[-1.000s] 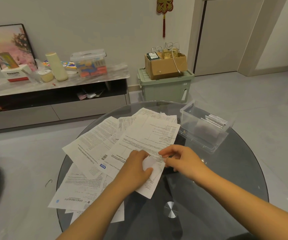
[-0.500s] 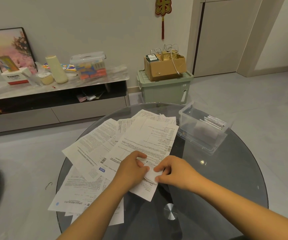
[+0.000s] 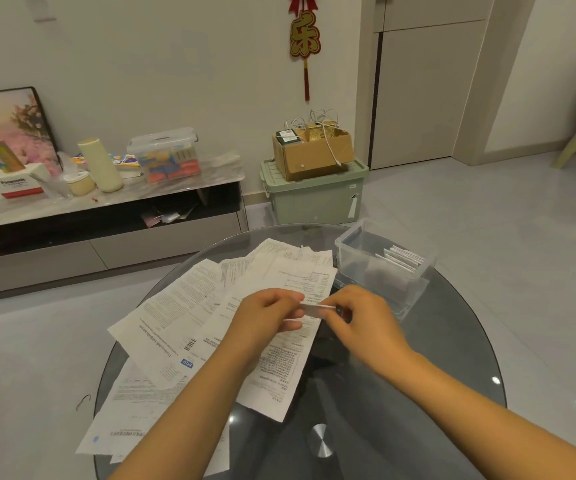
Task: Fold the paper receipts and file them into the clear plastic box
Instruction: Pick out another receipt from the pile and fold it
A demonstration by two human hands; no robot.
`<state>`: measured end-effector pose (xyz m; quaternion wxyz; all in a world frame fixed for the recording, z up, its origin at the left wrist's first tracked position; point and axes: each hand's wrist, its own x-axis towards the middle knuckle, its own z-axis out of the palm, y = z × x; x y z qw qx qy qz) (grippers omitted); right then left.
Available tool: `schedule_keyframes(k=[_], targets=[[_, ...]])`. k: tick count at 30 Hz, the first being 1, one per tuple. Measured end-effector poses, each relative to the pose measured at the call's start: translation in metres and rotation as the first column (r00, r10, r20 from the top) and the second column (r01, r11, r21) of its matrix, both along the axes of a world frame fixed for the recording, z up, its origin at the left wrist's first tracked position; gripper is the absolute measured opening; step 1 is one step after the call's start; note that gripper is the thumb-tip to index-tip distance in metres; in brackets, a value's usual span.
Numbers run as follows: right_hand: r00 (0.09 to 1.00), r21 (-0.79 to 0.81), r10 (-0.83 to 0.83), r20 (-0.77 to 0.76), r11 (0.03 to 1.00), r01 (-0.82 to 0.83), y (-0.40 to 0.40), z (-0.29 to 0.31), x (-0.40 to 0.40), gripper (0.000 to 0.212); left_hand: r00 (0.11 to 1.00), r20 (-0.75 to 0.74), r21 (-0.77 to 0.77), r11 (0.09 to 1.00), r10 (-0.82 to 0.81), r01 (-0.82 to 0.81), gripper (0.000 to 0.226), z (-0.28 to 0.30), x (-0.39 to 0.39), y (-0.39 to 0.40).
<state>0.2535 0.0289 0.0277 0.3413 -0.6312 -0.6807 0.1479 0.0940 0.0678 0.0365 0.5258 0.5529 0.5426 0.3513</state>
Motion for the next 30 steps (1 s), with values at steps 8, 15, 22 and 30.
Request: schedule_keyframes(k=[8, 15, 22, 30], targets=[[0.982, 0.053, -0.109, -0.157, 0.992, 0.118, 0.009, 0.010, 0.039, 0.008, 0.997, -0.069, 0.201, 0.978, -0.043, 0.056, 0.009, 0.007, 0.044, 0.016], [0.962, 0.151, -0.221, -0.162, 0.958, 0.245, 0.027, 0.017, 0.070, 0.006, 0.993, -0.050, 0.290, 0.950, -0.107, 0.116, 0.012, 0.020, 0.086, 0.044], [0.900, 0.181, -0.358, -0.249, 0.896, 0.406, 0.044, 0.022, 0.099, 0.008, 0.984, 0.068, 0.323, 0.937, -0.165, 0.135, 0.019, 0.028, 0.132, 0.070], [0.818, 0.146, -0.547, -0.179, 0.807, 0.572, 0.054, 0.015, 0.130, 0.010, 0.814, -0.535, 0.474, 0.718, -0.224, 0.509, 0.029, 0.004, 0.168, 0.090]])
